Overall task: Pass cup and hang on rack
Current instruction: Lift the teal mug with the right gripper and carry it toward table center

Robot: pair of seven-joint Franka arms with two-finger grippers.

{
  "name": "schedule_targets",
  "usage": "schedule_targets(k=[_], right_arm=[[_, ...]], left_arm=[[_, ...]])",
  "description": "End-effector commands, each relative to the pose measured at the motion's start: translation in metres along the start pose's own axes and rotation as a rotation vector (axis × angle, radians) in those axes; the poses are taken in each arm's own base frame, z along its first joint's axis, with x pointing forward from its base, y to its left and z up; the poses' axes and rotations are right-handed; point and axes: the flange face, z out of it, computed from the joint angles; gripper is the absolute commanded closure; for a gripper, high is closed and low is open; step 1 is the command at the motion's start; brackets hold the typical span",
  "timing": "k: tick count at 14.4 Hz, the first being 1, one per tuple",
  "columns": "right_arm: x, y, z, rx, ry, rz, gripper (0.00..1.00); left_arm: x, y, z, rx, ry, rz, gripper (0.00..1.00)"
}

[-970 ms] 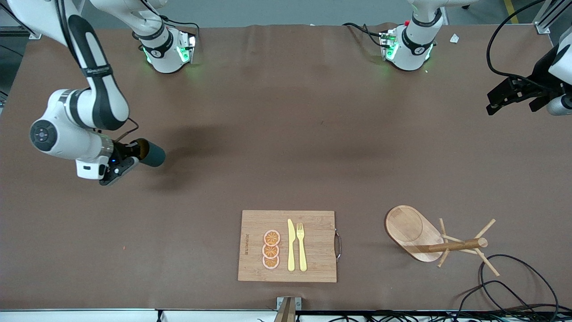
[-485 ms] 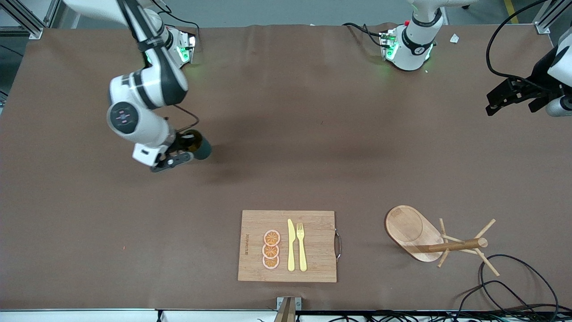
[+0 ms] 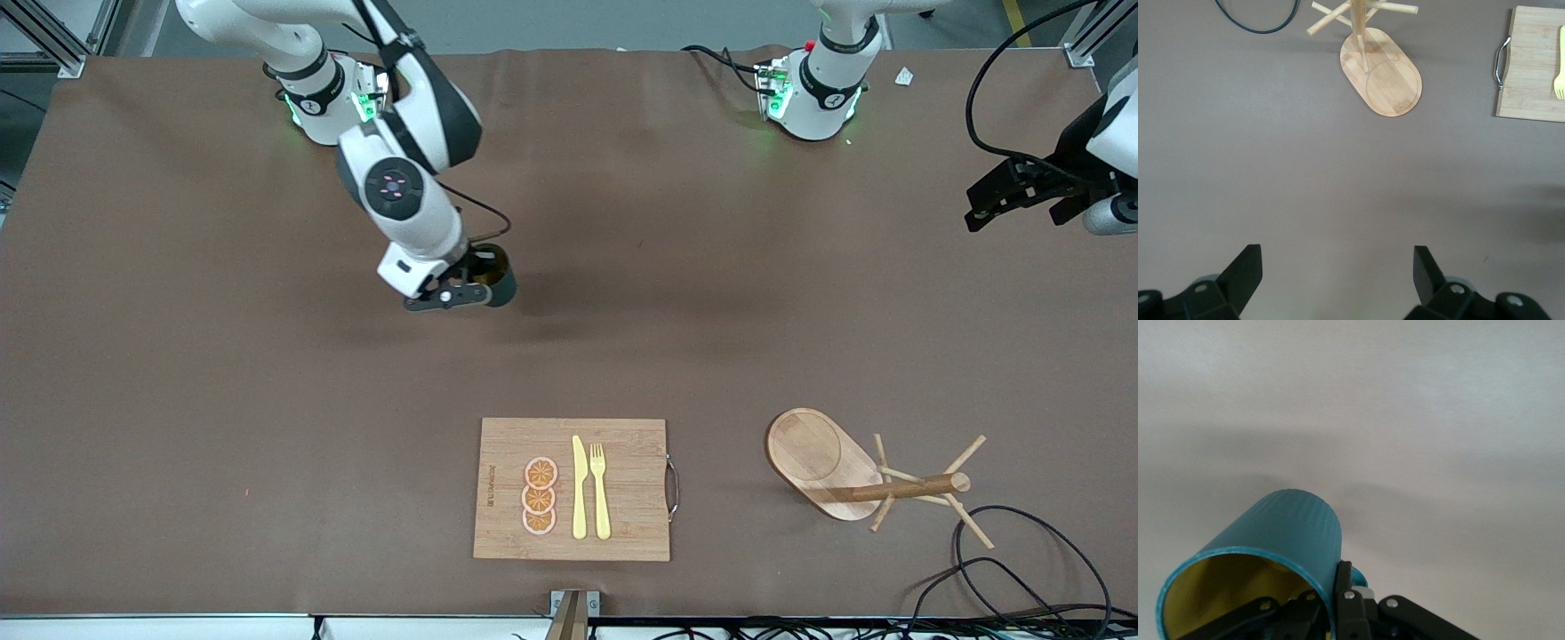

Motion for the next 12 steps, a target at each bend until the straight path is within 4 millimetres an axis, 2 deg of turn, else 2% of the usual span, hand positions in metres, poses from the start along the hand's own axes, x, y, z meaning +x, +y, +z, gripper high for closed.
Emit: schedule_targets(k=[1,4,6,12], right_arm=[[0.016,-0.045,0.017,0.008,0.013,0.087,1.00],[0.015,-0.086,0.033,0.003,0.024,0.140,1.00],[0.012,-0.105,0.045,-0.001,0.027,0.171,1.00],[-0.001,-0.131,0.069,0.006,0.044,0.251,1.00]], left_arm=[[0.000,-0.002,-0.003,0.014,0.004,0.013,0.00],[0.000,-0.002,-0.004,0.014,0.004,0.013,0.00],[0.000,-0.003,-0.004,0.015,0.006,0.011,0.00],[-0.004,-0.003,-0.007,0.016,0.005,0.002,0.00]])
